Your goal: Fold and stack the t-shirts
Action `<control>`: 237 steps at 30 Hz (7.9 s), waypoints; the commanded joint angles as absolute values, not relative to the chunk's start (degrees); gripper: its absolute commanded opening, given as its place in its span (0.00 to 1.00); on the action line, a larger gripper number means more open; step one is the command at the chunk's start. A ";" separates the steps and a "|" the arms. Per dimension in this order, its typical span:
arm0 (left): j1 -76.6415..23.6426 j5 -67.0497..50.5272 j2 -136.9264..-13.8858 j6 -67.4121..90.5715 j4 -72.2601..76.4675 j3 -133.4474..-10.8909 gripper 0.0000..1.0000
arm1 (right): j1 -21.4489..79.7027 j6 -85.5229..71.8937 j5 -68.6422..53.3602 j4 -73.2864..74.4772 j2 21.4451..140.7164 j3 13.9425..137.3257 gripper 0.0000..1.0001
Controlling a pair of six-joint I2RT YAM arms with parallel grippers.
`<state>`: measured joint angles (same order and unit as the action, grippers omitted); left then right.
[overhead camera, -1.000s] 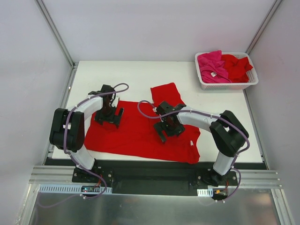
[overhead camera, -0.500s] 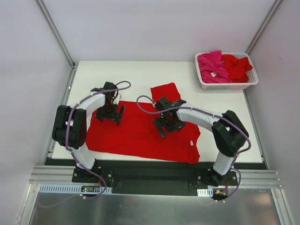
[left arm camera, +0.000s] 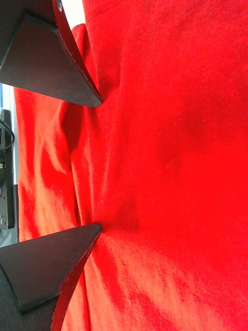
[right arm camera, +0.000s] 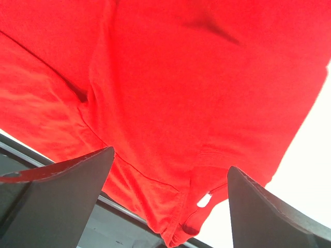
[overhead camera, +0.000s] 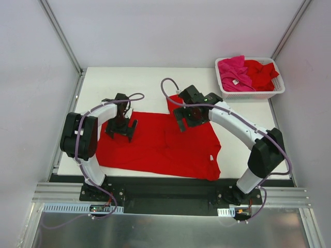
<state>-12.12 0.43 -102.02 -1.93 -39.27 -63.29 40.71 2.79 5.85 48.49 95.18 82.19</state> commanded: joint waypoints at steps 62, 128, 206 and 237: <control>-10.37 -15.20 -82.62 10.46 -45.79 -71.01 0.99 | 26.19 3.78 -11.60 43.24 141.59 129.11 0.96; -12.83 -18.72 -82.18 8.96 -45.26 -66.27 0.99 | 18.11 6.16 -8.26 30.50 144.93 133.07 0.99; 3.95 0.79 -117.42 4.13 -45.44 -96.06 0.99 | 17.84 4.57 -8.26 33.22 141.59 131.58 0.01; 11.34 -10.55 -126.74 -8.44 -44.82 -105.20 0.90 | 17.75 4.92 -9.75 33.14 140.45 129.99 0.01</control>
<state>11.92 -10.22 -125.60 -7.18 -43.94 -102.26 17.91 4.56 -8.54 32.86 145.60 130.37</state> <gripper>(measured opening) 0.924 0.019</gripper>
